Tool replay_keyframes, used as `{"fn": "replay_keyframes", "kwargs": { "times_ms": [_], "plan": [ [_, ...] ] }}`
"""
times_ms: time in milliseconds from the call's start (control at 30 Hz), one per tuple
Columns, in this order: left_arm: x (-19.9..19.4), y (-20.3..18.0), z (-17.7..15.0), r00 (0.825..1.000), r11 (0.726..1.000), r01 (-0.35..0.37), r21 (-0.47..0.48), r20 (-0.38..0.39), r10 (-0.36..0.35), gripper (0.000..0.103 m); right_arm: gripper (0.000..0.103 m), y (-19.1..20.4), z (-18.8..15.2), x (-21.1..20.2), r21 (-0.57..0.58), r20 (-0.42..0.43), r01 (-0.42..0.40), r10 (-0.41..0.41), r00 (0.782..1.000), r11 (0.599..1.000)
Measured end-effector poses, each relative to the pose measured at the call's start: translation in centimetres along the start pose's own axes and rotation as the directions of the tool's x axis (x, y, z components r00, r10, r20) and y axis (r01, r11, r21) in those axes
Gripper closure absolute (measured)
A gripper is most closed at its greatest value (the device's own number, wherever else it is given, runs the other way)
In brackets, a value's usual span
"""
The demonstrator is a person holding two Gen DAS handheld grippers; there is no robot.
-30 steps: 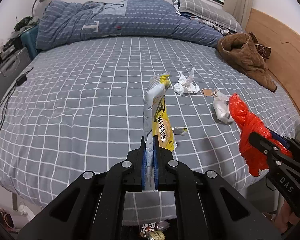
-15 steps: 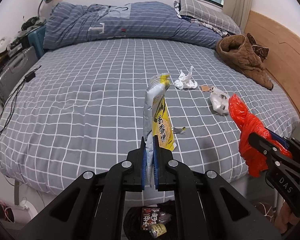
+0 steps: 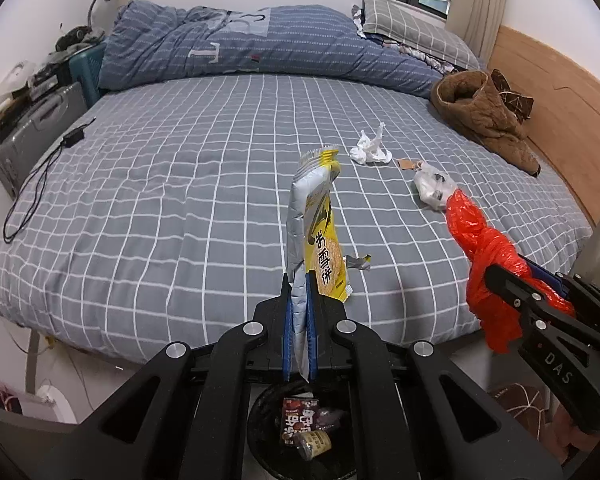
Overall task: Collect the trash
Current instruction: 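Lift the yellow wrapper and red bag and carry them to the bin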
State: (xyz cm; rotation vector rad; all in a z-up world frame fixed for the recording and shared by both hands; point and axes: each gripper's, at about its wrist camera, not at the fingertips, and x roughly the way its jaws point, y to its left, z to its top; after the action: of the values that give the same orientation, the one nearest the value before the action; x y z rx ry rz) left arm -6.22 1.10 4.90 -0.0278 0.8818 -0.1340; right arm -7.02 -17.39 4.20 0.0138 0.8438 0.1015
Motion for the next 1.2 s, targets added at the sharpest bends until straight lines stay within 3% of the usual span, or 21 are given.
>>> {"fn": "replay_keyframes", "kwargs": {
  "times_ms": [733,1200],
  "plan": [
    [-2.9,-0.8,-8.2,1.000,1.000,0.012,-0.010,-0.025,-0.012,0.098,0.071,1.4,-7.3,-2.9,-0.008,-0.030,-0.007,0.007,1.000,1.000],
    [-0.3,-0.5,-14.4,0.993,1.000,0.024,-0.018,-0.115,-0.026,0.098,0.071,1.8,-12.9,-1.2,0.002,-0.110,-0.017,0.017,0.994,1.000]
  ]
}}
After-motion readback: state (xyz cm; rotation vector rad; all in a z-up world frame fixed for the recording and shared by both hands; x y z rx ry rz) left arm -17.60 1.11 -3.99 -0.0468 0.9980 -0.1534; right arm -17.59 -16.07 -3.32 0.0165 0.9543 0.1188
